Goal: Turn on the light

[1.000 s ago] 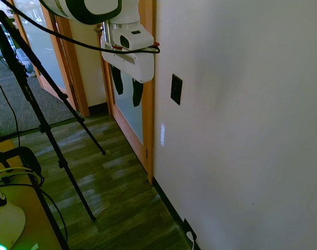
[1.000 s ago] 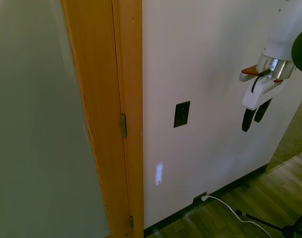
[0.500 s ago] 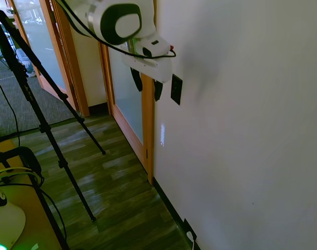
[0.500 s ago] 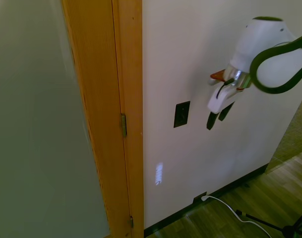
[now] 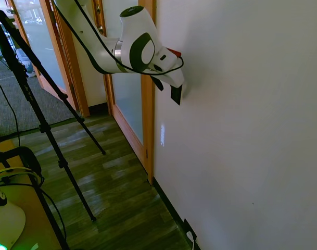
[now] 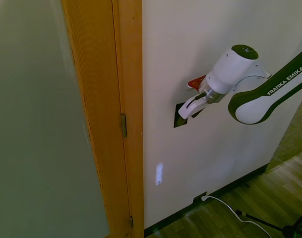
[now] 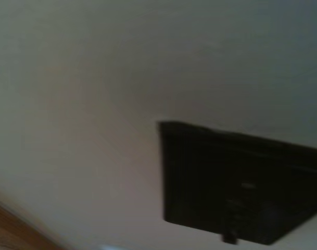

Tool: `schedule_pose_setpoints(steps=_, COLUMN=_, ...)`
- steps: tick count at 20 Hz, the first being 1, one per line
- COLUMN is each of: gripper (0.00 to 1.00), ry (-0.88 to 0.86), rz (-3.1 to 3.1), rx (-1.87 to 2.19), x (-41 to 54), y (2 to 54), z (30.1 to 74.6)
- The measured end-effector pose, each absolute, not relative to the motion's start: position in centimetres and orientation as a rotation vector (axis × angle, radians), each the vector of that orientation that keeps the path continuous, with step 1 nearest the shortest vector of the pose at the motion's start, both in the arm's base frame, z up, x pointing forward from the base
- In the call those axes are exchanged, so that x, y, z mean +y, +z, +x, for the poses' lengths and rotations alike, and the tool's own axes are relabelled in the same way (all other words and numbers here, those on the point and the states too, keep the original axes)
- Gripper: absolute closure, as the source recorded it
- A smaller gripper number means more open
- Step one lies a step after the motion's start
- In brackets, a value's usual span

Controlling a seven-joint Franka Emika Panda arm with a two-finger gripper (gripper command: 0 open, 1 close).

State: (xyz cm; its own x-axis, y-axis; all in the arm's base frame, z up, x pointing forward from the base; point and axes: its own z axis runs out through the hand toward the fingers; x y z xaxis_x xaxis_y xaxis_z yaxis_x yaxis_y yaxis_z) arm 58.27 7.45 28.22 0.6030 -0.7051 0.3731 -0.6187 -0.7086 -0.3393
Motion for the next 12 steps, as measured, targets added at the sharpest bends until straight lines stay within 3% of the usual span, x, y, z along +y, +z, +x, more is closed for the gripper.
schedule_pose_setpoints(steps=1, gripper=1.0, ry=-0.735, rz=-2.648, rx=1.106, x=7.73, y=28.28, z=58.43)
schedule_pose_setpoints(steps=12, gripper=1.0, ry=-0.756, rz=-2.625, rx=1.126, x=6.84, y=27.82, z=58.83)
